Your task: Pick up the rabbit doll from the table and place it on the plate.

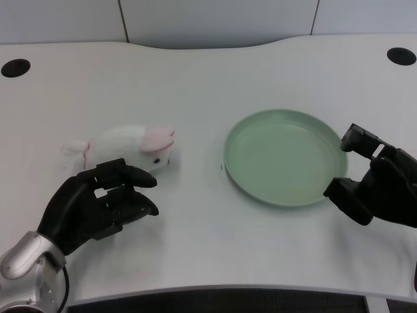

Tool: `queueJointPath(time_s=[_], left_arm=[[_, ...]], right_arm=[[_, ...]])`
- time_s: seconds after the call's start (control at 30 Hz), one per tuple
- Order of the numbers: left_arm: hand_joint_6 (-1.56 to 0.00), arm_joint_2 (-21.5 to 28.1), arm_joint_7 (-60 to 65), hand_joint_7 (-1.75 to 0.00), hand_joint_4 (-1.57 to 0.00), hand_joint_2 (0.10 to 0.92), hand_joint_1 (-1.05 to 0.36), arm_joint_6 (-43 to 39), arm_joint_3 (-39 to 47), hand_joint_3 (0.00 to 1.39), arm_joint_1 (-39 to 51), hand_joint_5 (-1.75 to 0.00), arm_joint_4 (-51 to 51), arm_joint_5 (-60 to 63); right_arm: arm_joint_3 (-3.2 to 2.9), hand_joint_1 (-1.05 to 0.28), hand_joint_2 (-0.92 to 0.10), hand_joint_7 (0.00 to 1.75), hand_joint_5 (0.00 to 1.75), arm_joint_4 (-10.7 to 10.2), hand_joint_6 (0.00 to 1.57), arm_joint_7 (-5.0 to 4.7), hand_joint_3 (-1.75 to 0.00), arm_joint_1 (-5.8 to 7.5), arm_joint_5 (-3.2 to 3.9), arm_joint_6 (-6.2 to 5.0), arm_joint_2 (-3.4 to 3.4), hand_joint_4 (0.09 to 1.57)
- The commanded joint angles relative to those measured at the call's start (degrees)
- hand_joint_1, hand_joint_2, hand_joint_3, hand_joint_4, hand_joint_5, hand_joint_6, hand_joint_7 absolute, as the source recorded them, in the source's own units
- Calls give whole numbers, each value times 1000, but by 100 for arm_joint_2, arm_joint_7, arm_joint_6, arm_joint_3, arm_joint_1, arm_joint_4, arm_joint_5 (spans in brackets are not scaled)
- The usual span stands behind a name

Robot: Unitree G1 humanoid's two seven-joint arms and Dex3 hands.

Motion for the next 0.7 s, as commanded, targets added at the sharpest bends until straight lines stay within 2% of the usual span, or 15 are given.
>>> queueJointPath(time_s=[0.03,0.1,0.23,0.43,0.53,0.6,0.7], left_arm=[[-732,115,-35,-908,-592,833,-472,49,-5,0,-7,-1243,40,13],[-732,118,-48,-913,-585,835,-483,51,-11,2,-8,-1242,43,16],[-731,118,-112,-925,-576,839,-494,59,-10,3,-17,-1248,53,-5],[-726,125,-130,-951,-565,842,-507,38,-14,4,-27,-1273,70,3],[-722,143,-81,-960,-568,844,-521,-35,-40,4,-27,-1281,81,56],[-721,143,-102,-958,-573,842,-515,-18,-30,3,-30,-1279,86,35],[-724,141,-102,-949,-573,841,-511,34,-25,2,-28,-1270,70,18]], right_arm=[[-7,-647,-916,1730,1746,-30,834,-22,-4,-15,-1,-42,-74,1057],[-12,-645,-919,1743,1746,-28,824,-4,-7,-14,8,-30,-72,1053],[1,-638,-917,1746,1746,-26,827,-51,-6,-12,-12,-17,-84,1041],[0,-637,-913,1746,1746,-18,846,18,-2,-31,1,10,-79,1052],[9,-651,-914,1746,1746,-36,848,-20,-2,-20,-14,-46,-80,1057],[25,-665,-911,1746,1746,-41,856,-53,-1,-22,-33,-48,-88,1060],[24,-660,-909,1746,1746,-33,859,-45,-1,-23,-31,-41,-92,1060]])
